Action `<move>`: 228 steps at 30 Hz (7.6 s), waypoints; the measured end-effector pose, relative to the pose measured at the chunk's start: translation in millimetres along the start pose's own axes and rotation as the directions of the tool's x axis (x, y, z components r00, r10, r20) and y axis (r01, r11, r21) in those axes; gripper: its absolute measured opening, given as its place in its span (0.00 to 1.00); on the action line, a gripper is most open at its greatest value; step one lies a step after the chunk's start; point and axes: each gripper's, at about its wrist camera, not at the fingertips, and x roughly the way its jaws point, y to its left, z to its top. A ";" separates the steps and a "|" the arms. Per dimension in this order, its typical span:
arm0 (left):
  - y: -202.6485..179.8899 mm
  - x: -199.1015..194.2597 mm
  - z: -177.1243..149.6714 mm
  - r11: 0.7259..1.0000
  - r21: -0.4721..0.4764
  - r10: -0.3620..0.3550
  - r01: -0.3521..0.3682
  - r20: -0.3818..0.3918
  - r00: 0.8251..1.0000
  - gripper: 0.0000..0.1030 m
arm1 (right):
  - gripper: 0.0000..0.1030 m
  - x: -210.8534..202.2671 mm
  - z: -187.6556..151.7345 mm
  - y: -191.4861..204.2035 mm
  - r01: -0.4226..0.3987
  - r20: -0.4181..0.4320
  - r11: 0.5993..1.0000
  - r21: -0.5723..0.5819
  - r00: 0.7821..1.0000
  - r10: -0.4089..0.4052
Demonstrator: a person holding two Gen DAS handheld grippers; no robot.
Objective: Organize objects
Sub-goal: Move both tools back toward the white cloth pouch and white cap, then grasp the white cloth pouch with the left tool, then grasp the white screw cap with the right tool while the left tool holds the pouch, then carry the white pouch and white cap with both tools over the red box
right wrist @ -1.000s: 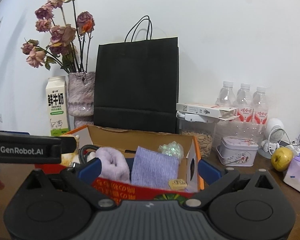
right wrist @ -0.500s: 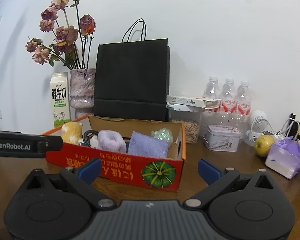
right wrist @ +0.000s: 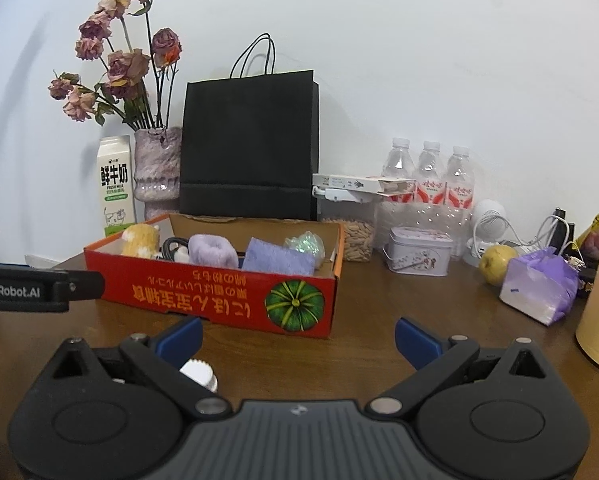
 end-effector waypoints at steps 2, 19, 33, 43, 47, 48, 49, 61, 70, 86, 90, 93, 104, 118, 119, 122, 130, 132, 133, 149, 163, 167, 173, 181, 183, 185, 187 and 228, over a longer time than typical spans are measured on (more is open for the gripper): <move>-0.8 -3.3 -3.7 1.000 0.002 -0.007 0.007 -0.006 1.000 1.00 | 1.00 -5.2 -3.6 -1.3 0.004 -0.006 1.000 0.001 1.000 -0.004; -10.2 -23.9 -33.7 0.996 0.049 -0.070 0.074 -0.080 0.994 1.00 | 1.00 -42.0 -40.4 -10.1 0.038 -0.071 0.999 -0.017 0.997 -0.039; -27.6 -21.9 -52.7 0.983 0.125 -0.114 0.137 -0.174 0.978 1.00 | 1.00 -49.2 -44.5 -25.3 0.069 -0.083 0.997 0.029 0.994 -0.066; -32.1 -2.7 -62.4 0.977 0.125 -0.132 0.171 -0.275 0.952 1.00 | 1.00 -46.4 -45.4 -24.7 0.071 -0.104 0.997 0.028 0.992 -0.068; -34.4 7.9 -60.8 0.980 0.111 -0.125 0.163 -0.292 0.948 1.00 | 1.00 -45.7 -45.3 -22.6 0.061 -0.108 0.998 0.015 0.992 -0.059; -35.0 10.6 -59.3 0.981 0.104 -0.126 0.162 -0.289 0.949 1.00 | 1.00 -44.7 -44.9 -23.1 0.059 -0.111 0.998 0.014 0.992 -0.057; -35.6 14.2 -57.6 0.982 0.098 -0.126 0.160 -0.288 0.949 1.00 | 1.00 -44.0 -44.7 -22.9 0.058 -0.115 0.998 0.013 0.992 -0.056; -35.2 20.3 -50.2 0.980 0.086 -0.147 0.178 -0.280 0.949 0.66 | 1.00 -35.2 -46.4 -25.6 0.067 -0.167 0.997 0.034 0.984 -0.060; -29.8 4.5 -42.3 0.979 0.093 -0.160 0.182 -0.212 0.964 0.49 | 1.00 -32.7 -47.1 -26.4 0.091 -0.186 0.995 0.041 0.979 -0.081; 28.3 8.0 -27.5 0.995 0.066 -0.069 0.078 -0.138 0.988 0.48 | 1.00 -20.8 -42.4 0.4 0.046 -0.193 0.999 -0.001 0.980 -0.045; 38.6 6.5 -26.0 0.995 0.069 -0.057 0.065 -0.124 0.991 0.48 | 1.00 -11.4 -40.7 15.5 0.016 -0.209 1.000 -0.011 0.978 -0.018; 46.6 5.7 -24.2 0.996 0.068 -0.051 0.059 -0.114 0.992 0.48 | 1.00 -2.6 -38.9 27.4 -0.007 -0.227 1.000 -0.022 0.974 0.002; 62.3 -1.3 -20.7 0.998 0.056 -0.035 0.040 -0.085 0.996 0.48 | 0.95 27.7 -32.4 45.0 -0.046 -0.279 0.999 0.017 0.959 0.049; 65.8 -5.3 -18.9 0.999 0.043 -0.025 0.028 -0.067 0.997 0.48 | 0.77 78.3 -19.5 74.5 -0.066 -0.319 0.997 0.029 0.945 0.072; 65.9 -5.3 -18.9 0.999 0.041 -0.026 0.029 -0.067 0.997 0.48 | 0.70 79.5 -18.7 77.6 -0.067 -0.317 0.998 0.020 0.946 0.070; 65.9 -5.2 -19.1 0.999 0.042 -0.027 0.029 -0.068 0.997 0.48 | 0.37 78.2 -17.6 82.6 -0.084 -0.302 0.996 0.007 0.950 0.082; 66.2 -5.9 -19.3 0.999 0.042 -0.030 0.032 -0.064 0.997 0.48 | 0.38 58.1 -13.9 75.0 -0.071 -0.185 0.997 0.037 0.980 0.076; 66.6 -5.9 -19.8 0.999 0.039 -0.031 0.033 -0.065 0.997 0.48 | 0.38 50.3 -13.5 74.6 -0.063 -0.148 0.998 0.028 0.987 0.066; 67.2 -6.0 -19.9 0.999 0.036 -0.031 0.034 -0.067 0.997 0.48 | 0.38 46.1 -13.6 74.9 -0.054 -0.130 0.998 0.016 0.990 0.056; 62.3 -17.6 -22.8 0.998 0.051 -0.047 0.049 -0.039 0.998 0.48 | 0.38 -1.7 -22.6 67.4 -0.035 -0.028 0.999 -0.035 0.999 0.034; 43.2 -32.8 -19.8 0.997 0.062 -0.044 0.043 0.024 0.999 0.48 | 0.38 -17.3 -19.7 70.1 -0.078 0.019 0.996 -0.040 0.997 0.078; 36.2 -31.1 -16.9 0.997 0.063 -0.046 0.044 0.023 0.999 0.48 | 0.38 -16.4 -15.9 70.9 -0.090 0.028 0.995 -0.044 0.995 0.092; 26.5 -27.6 -6.2 0.997 0.064 -0.042 0.040 0.038 0.998 0.48 | 0.38 -11.2 -5.9 71.7 -0.099 0.046 0.993 -0.056 0.994 0.102; 17.6 -13.2 10.0 0.998 0.051 -0.039 0.036 0.052 0.998 0.48 | 0.38 0.8 11.2 66.0 -0.098 0.076 0.994 -0.053 0.992 0.102; 14.8 -8.2 12.9 0.998 0.047 -0.043 0.040 0.051 0.998 0.48 | 0.38 4.9 14.5 64.4 -0.097 0.082 0.994 -0.051 0.991 0.101; 13.1 -3.5 16.1 0.998 0.046 -0.046 0.044 0.050 0.998 0.48 | 0.38 10.1 18.0 62.4 -0.094 0.088 0.994 -0.048 0.991 0.098; 12.6 0.3 19.1 0.998 0.042 -0.044 0.042 0.055 0.998 0.48 | 0.38 15.2 21.4 60.9 -0.095 0.092 0.994 -0.045 0.991 0.098; 4.7 143.6 90.0 0.998 0.046 -0.051 0.046 0.099 0.994 0.49 | 0.38 161.5 77.3 40.5 -0.064 0.119 0.998 0.002 0.991 0.063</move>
